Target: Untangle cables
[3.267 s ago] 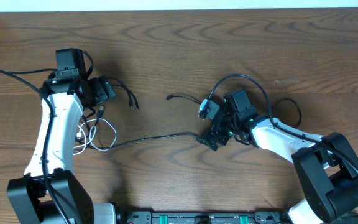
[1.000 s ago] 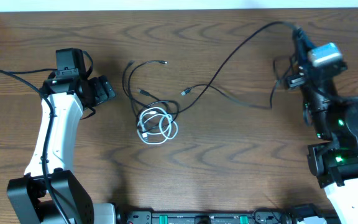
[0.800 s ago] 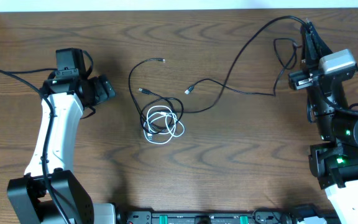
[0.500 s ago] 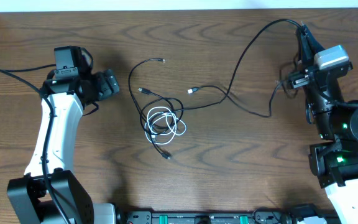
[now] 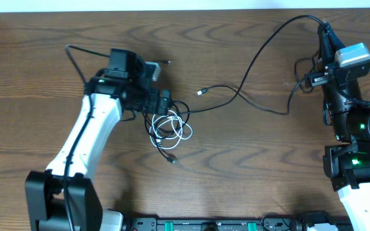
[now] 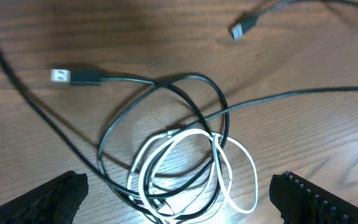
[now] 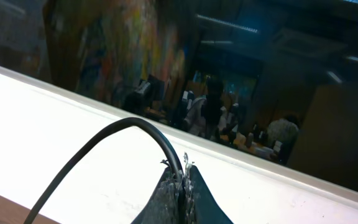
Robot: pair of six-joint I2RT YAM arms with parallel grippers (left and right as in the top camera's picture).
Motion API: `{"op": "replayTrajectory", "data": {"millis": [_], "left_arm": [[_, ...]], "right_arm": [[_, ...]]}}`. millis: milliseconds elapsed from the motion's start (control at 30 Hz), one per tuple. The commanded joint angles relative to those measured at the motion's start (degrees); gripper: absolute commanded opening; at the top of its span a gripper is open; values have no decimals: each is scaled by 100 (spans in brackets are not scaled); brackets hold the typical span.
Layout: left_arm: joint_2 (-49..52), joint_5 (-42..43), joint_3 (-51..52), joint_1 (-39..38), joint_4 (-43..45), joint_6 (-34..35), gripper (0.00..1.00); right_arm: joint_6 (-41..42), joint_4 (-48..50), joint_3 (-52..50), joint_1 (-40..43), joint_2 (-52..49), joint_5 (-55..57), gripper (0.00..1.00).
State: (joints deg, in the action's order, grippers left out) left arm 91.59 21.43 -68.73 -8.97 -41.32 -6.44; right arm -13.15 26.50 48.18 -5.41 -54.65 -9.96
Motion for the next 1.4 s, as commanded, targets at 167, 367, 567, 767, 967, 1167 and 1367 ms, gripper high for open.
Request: {"op": "replayTrajectory", "data": {"millis": [167,367,567,767,967,1167,1367], "left_arm": [[1040,-313,28,-494,-101,-173,98],[1674,-313,28,-535,-109,-168,98],[1829,-627,28,-535,-107,-164,98],[1847,-1707,28,-529,-175,-162,98],[1858,-2343,28,-481,-170,-146,98],[1858,-2820,28,-254,-173,-144,98],[1858,-2815,28,131,-175,-142,98]], "right_arm": [[90,-315,68,282,9,101,1],[90,-518,68,581,9,101,1],[87,-533,68,1005,9,103,1],[85,-708,68,1703,9,101,1],[81,-831,68,2306,9,101,1],[20,-831,68,2975,-11,103,1],[-63,-835,68,3646,-11,101,1]]}}
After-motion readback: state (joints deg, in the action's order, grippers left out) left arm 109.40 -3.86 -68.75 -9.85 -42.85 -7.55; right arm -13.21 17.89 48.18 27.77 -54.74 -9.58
